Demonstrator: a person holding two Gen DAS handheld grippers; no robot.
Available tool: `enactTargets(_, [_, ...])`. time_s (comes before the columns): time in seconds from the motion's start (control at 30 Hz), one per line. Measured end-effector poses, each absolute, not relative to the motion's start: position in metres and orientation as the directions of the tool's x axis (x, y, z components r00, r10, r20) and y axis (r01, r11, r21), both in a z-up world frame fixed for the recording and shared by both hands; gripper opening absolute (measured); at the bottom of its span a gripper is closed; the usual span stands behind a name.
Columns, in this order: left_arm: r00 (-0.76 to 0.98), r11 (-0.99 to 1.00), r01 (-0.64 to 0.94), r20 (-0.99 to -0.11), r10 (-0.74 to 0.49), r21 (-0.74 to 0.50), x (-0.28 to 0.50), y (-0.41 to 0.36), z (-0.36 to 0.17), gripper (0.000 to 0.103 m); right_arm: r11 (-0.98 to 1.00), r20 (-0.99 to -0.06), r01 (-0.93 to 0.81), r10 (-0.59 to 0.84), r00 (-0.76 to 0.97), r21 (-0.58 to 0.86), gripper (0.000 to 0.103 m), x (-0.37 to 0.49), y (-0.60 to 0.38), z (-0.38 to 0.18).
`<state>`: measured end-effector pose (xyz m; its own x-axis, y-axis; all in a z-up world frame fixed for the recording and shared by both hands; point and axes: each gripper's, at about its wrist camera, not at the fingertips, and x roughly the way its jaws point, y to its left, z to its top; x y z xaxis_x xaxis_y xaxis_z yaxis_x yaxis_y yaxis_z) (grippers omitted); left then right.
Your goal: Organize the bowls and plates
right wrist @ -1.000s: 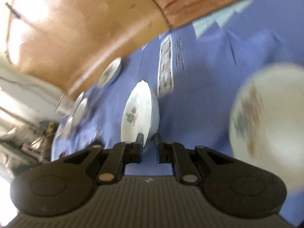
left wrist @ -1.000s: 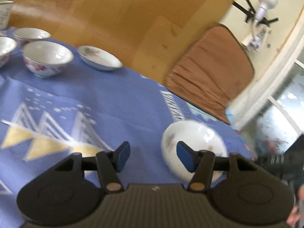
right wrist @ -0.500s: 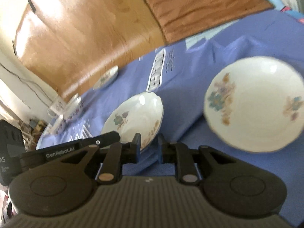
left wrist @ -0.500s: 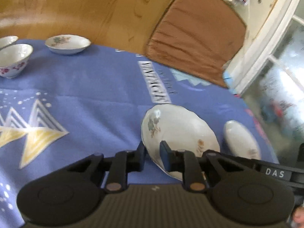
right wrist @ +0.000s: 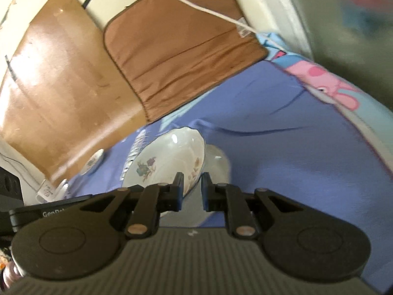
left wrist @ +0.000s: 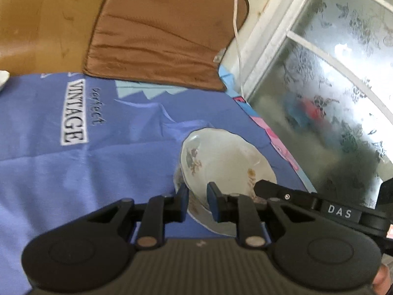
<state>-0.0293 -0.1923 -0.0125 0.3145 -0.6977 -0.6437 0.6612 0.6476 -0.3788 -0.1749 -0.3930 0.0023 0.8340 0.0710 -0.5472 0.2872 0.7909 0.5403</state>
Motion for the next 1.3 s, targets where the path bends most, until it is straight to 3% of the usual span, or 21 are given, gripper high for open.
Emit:
enactTargets(0.23, [0.308,0.643,0.683,-0.661,-0.685,-0.348,-0.037,-0.203,-0.015,0.023,0.841,-0.543,0.292,0.003,0.84,0.456,0.022,-0.178,-0.391,0.001])
enactTargets(0.33, [0.328,0.638,0.703,-0.652,-0.683,-0.315,-0.043,-0.2,-0.009,0.031,0.88,-0.524,0.313,-0.088,0.847,0.357,0.049,-0.18,-0.383,0.005])
enactTargets(0.4, [0.36,0.647,0.709,-0.644,-0.675,-0.282,-0.047,-0.195,-0.004,0.044,0.892,-0.503,0.324,-0.132,0.854,0.315,0.05,-0.181,-0.381,0.006])
enactTargets(0.63, [0.416,0.67,0.669,-0.585,-0.696,-0.321,-0.032,-0.148,0.008,0.045,0.906,-0.465,0.312,-0.154,0.872,0.285,0.05,-0.174,-0.374,0.019])
enactTargets(0.87, [0.567,0.788,0.54,-0.564,-0.6,-0.296,0.004,-0.063,0.0,0.045,0.941,-0.439,0.152,-0.004,0.899,0.303,0.05,-0.142,-0.337,0.043])
enactTargets(1.1, [0.715,0.919,0.325,-0.578,-0.393,-0.223,0.04,0.027,-0.03,0.045,0.857,-0.505,-0.028,0.329,0.798,0.515,0.047,-0.04,-0.29,0.046])
enactTargets(1.3, [0.722,0.91,0.284,-0.557,-0.41,-0.302,0.049,0.045,-0.046,0.045,0.855,-0.59,-0.05,0.397,0.703,0.516,0.046,0.073,-0.229,0.029])
